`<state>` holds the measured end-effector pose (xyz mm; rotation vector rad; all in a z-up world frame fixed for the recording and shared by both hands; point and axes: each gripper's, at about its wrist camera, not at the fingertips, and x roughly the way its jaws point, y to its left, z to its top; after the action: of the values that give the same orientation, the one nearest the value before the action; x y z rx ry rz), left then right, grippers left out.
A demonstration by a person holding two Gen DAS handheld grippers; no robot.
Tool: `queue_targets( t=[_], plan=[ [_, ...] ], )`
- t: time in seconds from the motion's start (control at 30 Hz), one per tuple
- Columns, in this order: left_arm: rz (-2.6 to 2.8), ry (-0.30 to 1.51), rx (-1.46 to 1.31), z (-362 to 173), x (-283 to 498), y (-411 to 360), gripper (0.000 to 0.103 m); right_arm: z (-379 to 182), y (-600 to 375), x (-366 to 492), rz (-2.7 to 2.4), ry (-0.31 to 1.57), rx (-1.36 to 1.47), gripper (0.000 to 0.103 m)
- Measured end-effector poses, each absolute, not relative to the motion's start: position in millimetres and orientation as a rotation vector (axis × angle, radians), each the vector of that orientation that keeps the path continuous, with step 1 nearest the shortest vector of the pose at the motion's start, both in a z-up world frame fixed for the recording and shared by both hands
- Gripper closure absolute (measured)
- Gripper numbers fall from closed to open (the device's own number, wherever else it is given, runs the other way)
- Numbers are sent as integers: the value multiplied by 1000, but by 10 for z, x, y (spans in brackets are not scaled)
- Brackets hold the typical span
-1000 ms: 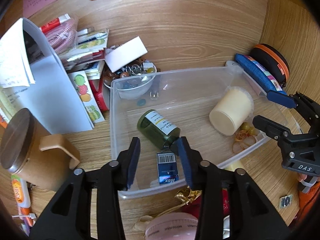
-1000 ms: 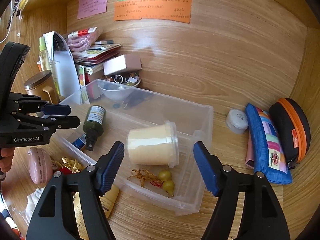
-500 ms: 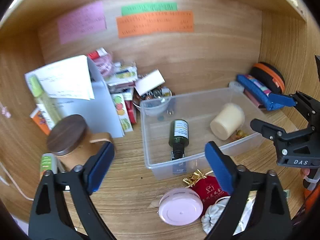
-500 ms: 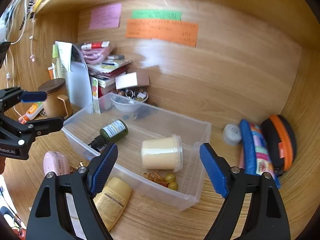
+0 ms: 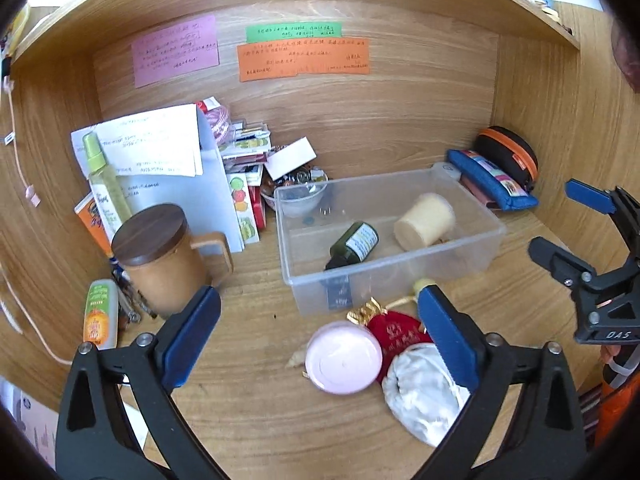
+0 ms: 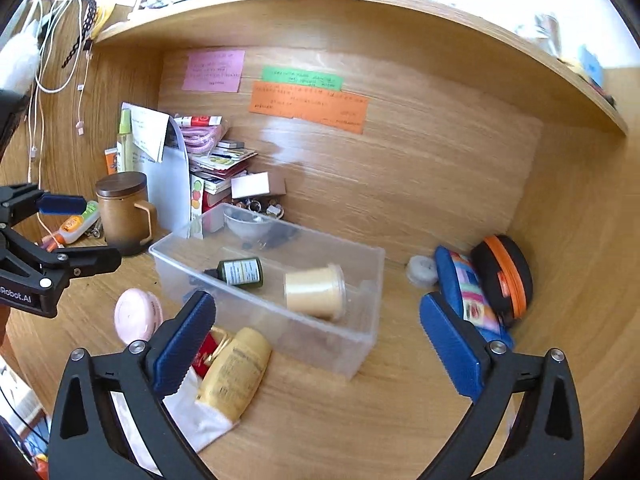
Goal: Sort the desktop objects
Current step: 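Move the right tool to the small green square packet while the left tool approaches the pink round container, then close the right tool on the green packet while the left tool grasps the pink round container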
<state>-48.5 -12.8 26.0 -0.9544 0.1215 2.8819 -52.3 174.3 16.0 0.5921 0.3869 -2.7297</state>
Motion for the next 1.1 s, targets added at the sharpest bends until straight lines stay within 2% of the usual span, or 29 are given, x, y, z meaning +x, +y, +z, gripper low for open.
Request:
queue_targets(
  t=[0.37,0.7,0.87,1.03,1.1],
  plan=[
    [2831,99,-1036,-85,-241,-84,3,-220,2058,-228,-2739,247,747,1],
    [2774,-49,-1221,-536,-411,-152,3,-641,2166,-126,-2688,237,899,1],
    [2779,-152,-1237,-597,-517,-211,3,-840,2272,-100,-2663,203,983,1],
    [2814,-142,-1269,-643,-630,-179,2,-974,2327,-83,-2641,189,1031,5],
    [2823,-140,-1271,-651,-657,-157,2,-1008,2333,-73,-2639,197,1035,14]
  ],
)
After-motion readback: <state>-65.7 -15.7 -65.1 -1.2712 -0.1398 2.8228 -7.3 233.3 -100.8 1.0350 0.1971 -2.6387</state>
